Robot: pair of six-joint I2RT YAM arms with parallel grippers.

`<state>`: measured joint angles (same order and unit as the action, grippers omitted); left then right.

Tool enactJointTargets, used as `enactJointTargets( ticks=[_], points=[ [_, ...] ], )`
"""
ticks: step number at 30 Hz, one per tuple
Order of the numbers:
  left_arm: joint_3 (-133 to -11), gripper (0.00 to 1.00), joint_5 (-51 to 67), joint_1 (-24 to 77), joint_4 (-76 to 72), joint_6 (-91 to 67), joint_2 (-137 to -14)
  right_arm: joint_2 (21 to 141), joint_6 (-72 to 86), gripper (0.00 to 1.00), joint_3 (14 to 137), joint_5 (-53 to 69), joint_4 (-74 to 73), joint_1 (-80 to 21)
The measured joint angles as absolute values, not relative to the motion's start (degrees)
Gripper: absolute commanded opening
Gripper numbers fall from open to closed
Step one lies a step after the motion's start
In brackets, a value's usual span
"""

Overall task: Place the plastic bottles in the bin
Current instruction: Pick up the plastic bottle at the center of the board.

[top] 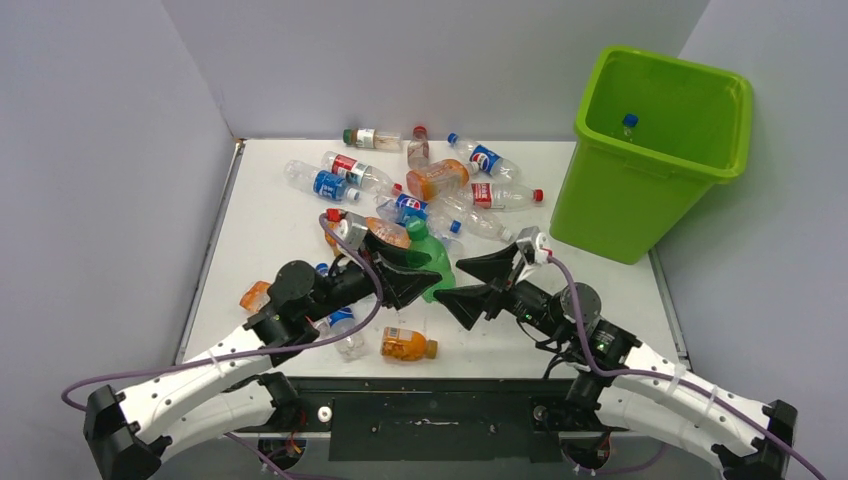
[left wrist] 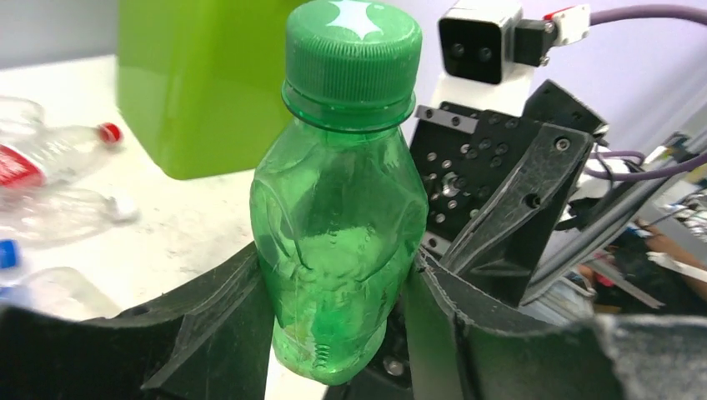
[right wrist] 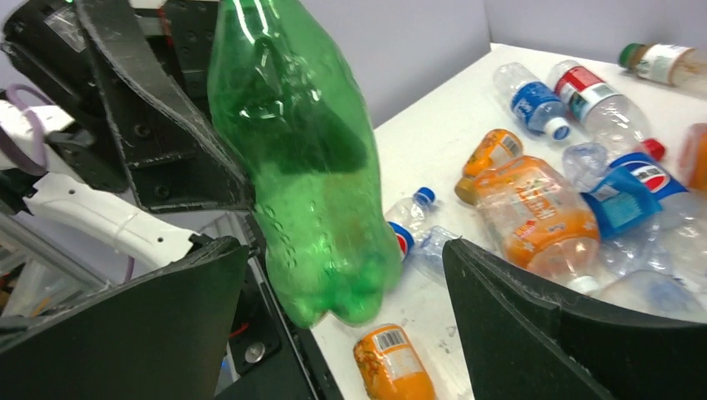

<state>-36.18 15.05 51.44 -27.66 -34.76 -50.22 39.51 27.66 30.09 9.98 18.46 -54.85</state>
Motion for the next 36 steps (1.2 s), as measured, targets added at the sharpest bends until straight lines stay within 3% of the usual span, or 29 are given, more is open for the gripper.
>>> enactJointTargets(
  ticks=[3, 9, 18, 25, 36],
  points=[
    [-41.12, 0.00, 12.43, 51.42, -17.89, -28.10, -47.07, 38.61, 25.39, 0.90, 35.99, 8.51, 10.26, -54.85],
    [-52.38, 0.00, 7.33, 51.42, -1.10, -13.54, -45.19, 38.81, 23.07, 0.90, 43.18, 3.73, 4.60, -54.85],
    [-53.34, 0.00, 4.34, 51.40, 11.22, 1.32, -47.94, 48.49, 21.41, 0.90, 55.31, 3.81, 3.84, -54.85],
    [-50.30, 0.00, 3.27, 51.37, 10.96, 4.14, -47.13, 56.53, 20.56, 1.00, 60.51, 4.23, 3.77, -54.85],
    [-49.69, 0.00, 4.08, 51.20, 9.26, 2.59, -47.16, 60.60, 20.56, 0.56, 60.55, 5.82, 3.66, -55.22]
  ],
)
